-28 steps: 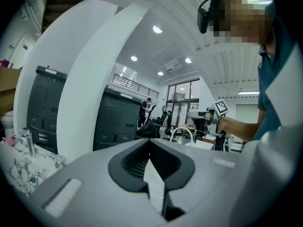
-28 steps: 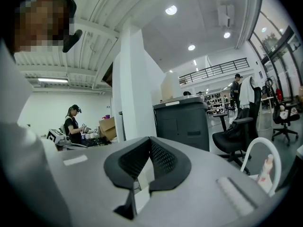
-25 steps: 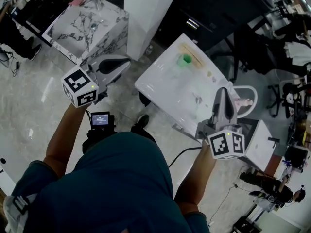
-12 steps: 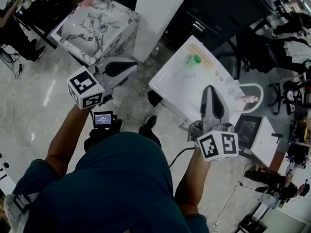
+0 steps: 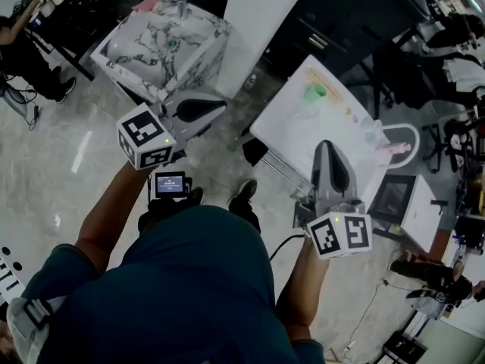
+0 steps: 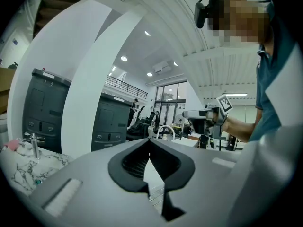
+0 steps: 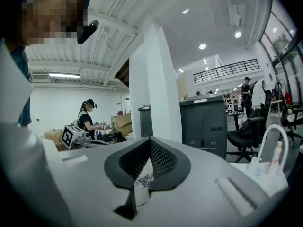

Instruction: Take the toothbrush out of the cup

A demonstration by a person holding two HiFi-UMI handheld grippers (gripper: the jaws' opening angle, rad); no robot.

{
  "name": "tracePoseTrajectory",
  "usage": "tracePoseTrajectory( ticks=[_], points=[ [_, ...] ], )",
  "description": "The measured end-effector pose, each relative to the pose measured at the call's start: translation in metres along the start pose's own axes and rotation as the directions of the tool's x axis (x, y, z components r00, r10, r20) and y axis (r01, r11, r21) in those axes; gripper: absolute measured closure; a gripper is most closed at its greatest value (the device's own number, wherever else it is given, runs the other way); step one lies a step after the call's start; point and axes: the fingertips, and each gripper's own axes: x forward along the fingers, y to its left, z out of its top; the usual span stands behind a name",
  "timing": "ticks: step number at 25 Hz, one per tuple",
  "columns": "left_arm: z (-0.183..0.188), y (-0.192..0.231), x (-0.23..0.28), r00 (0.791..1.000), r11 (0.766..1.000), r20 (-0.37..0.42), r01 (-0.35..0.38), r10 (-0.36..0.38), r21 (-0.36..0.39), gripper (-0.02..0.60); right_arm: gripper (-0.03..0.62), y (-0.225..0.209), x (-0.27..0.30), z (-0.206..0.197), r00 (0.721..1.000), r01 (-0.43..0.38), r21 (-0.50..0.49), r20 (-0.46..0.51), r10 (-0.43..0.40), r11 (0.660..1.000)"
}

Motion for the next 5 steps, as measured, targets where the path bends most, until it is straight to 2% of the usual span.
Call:
tracePoseTrajectory(
  ticks=[5],
  points=[
    [-0.001,-0.002,-0.015,1.000,1.000,0.001,0.025,-0.025,0.002,0.582,0.586,0.019,-0.010,-0.005,1.000,0.027,0.003,-0.007,-0.027,1.000]
  ],
)
